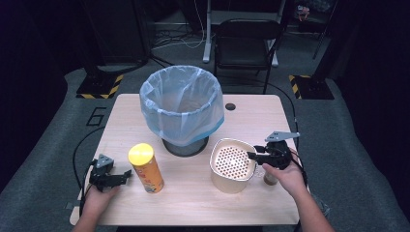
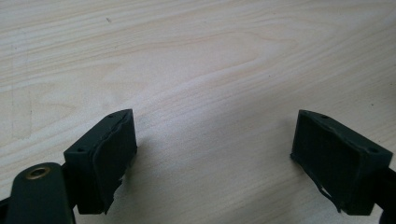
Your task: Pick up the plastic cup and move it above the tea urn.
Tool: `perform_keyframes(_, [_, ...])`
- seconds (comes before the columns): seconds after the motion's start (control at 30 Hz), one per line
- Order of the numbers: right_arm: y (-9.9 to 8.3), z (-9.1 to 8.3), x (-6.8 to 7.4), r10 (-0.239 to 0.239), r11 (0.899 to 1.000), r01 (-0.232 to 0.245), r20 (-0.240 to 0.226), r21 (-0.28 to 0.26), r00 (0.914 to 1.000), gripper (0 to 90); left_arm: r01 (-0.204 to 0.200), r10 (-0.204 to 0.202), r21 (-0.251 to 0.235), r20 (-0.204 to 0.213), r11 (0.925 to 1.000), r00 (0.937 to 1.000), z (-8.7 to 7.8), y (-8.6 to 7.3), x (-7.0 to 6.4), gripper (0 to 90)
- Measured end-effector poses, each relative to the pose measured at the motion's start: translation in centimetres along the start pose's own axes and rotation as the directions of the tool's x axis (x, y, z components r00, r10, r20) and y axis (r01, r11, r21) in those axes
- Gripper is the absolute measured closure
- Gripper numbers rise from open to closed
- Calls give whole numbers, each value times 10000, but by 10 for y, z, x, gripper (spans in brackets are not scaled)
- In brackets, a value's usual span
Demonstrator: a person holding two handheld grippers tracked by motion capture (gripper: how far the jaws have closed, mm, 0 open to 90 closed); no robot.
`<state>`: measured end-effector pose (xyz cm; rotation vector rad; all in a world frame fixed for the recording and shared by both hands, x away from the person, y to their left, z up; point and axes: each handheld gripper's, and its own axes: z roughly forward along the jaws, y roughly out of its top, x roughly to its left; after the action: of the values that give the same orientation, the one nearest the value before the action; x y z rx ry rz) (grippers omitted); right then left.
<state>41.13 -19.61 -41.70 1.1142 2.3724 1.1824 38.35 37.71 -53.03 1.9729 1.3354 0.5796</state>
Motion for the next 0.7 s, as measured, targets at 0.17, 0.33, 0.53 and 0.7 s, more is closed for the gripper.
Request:
perform_keyframes(0.17, [-3, 0, 2, 128, 9999, -127, -89, 99, 9999, 592, -34, 34, -2, -13, 10000, 10000, 0, 0, 0, 138])
perform_keyframes(0.33, [-9, -8, 9, -107, 9997, 113, -261, 212, 9996, 608, -34, 34, -3, -14, 10000, 10000, 0, 0, 0, 138])
perform_keyframes(0.53, [-20, -19, 20, -170, 9996, 180, -422, 224, 9990, 579, -29, 29, -3, -15, 10000, 10000, 0, 0, 0, 138])
perform_keyframes(0.7, [-24, -48, 21, 533, 9936, -495, 352, -1014, 9980, 400, -33, 33, -4, -15, 10000, 10000, 0, 0, 0, 138])
